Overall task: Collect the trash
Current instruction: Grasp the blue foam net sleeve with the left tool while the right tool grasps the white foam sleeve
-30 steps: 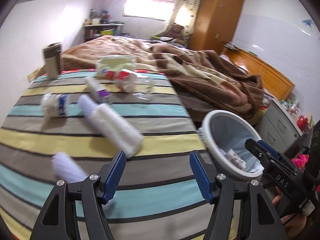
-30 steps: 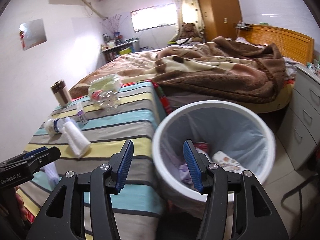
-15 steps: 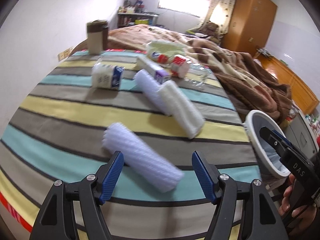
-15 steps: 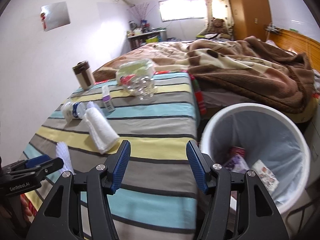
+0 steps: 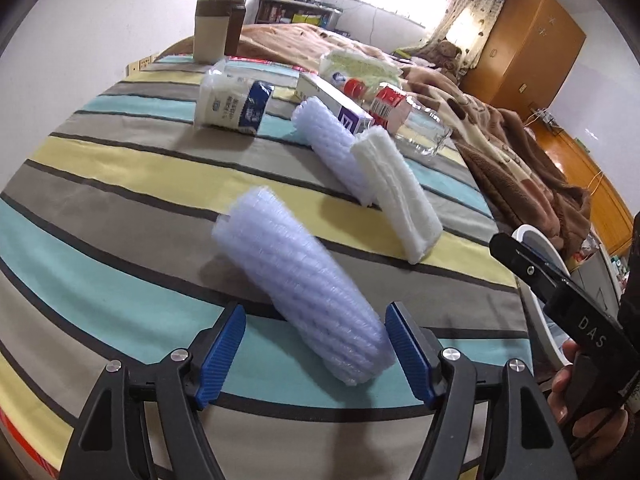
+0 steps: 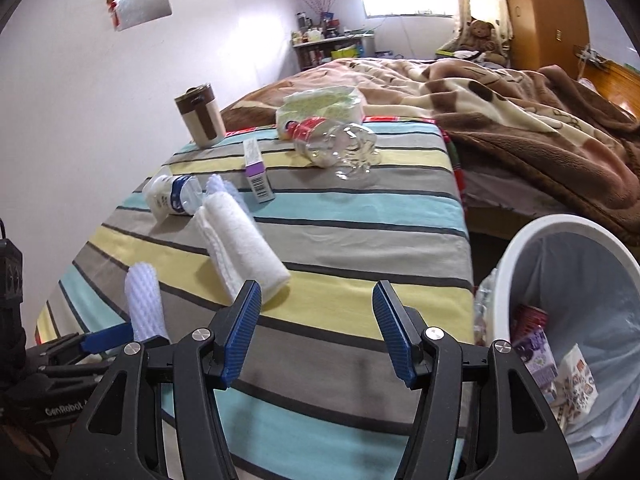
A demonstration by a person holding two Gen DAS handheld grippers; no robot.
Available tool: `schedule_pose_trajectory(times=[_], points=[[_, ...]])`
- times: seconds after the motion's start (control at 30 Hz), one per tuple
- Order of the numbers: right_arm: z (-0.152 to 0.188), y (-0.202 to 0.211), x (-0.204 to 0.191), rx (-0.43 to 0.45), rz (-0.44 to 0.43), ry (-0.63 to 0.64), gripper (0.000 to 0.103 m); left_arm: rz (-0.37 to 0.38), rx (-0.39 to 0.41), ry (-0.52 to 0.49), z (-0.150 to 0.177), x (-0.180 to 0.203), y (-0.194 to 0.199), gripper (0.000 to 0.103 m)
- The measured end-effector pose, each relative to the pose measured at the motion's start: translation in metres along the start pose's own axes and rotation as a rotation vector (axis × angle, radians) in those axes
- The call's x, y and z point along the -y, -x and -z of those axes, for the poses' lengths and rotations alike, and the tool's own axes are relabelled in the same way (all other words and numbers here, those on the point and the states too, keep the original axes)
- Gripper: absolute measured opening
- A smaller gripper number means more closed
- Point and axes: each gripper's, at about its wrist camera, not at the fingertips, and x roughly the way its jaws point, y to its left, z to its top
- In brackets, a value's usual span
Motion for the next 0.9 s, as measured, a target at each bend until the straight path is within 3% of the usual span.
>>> schedule_pose_trajectory(times=[0.23, 0.33, 0.67, 0.9], points=[[-0.008, -0.008, -0.008, -0.011, -0.021, 0.014, 0.060, -0.005, 0.009, -0.040, -0.002, 0.002, -0.003, 0.073], [-0.010, -0.015, -0.009, -0.030, -0.044, 0.004, 0.060, -0.029, 0.012, -0.072, -0.003, -0.003, -0.003, 0.067], [-0.014, -0.037, -0.026, -0.079, -0.081, 0.066, 0.060, -0.067, 0.023, -0.024, -0.010, -0.044, 0.008, 0.064], [-0.016, -0.051, -0.030, -0.120, -0.103, 0.092, 0.060, -0.049, 0.025, 0.052, -0.014, -0.073, 0.015, 0.064]])
